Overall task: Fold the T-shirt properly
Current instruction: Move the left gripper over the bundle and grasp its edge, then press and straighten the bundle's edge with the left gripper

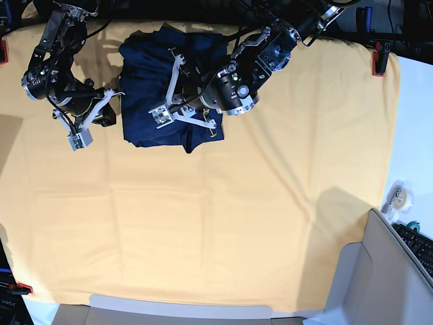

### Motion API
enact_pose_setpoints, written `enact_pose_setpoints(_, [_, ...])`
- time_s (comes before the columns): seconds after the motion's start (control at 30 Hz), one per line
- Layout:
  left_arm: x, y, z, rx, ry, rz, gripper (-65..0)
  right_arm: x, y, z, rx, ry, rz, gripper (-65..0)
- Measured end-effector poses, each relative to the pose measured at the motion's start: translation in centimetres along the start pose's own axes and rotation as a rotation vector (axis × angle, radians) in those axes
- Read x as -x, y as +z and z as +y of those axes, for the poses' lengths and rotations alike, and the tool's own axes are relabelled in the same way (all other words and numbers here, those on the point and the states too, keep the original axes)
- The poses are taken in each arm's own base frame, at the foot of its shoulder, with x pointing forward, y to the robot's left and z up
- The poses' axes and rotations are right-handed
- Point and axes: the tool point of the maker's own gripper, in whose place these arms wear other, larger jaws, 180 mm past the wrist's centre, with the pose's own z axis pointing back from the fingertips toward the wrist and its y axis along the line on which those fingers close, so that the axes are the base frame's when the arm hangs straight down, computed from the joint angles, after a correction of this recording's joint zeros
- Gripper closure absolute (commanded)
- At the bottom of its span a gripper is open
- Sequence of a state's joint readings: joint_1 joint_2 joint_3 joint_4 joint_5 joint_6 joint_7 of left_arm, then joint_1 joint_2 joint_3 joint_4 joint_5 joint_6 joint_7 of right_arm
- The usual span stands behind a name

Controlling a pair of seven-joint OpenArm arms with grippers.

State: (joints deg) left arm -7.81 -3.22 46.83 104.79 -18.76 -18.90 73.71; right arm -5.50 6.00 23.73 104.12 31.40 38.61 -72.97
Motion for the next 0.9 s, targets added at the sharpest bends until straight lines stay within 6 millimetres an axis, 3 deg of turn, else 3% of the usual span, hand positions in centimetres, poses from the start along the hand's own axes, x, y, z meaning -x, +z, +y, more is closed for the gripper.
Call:
enact_pose_setpoints(0.13, [0.7,0.0,0.0,0.000,-0.009,0.020,-1.9,-0.1,0.0,0.0,0.002,0.002,-0.002,0.0])
enact_pose_setpoints(0.3, [5.8,-0.2,0.4,-0.065,-0.008,0.146,-1.9,-0.3,0.0,-0.1,0.003,0.004,-0.004,0.0])
enact_pose_setpoints(0.53, [9.5,0.4,0.4,-0.156,-0.044,0.242,-1.8,-0.9,0.0,-0.2,0.005,0.008,-0.018,0.0])
enact_pose_setpoints(0.77, [10.5,3.2,-0.7,-0.203,-0.076,0.250,-1.8,-1.6,0.0,-0.2,0.006,0.011,-0.034,0.0])
enact_pose_setpoints(0.9, [9.1,3.9,-0.8,-0.212,-0.080,0.199,-1.7,-2.1,0.0,-0.2,0.004,0.013,-0.045,0.0])
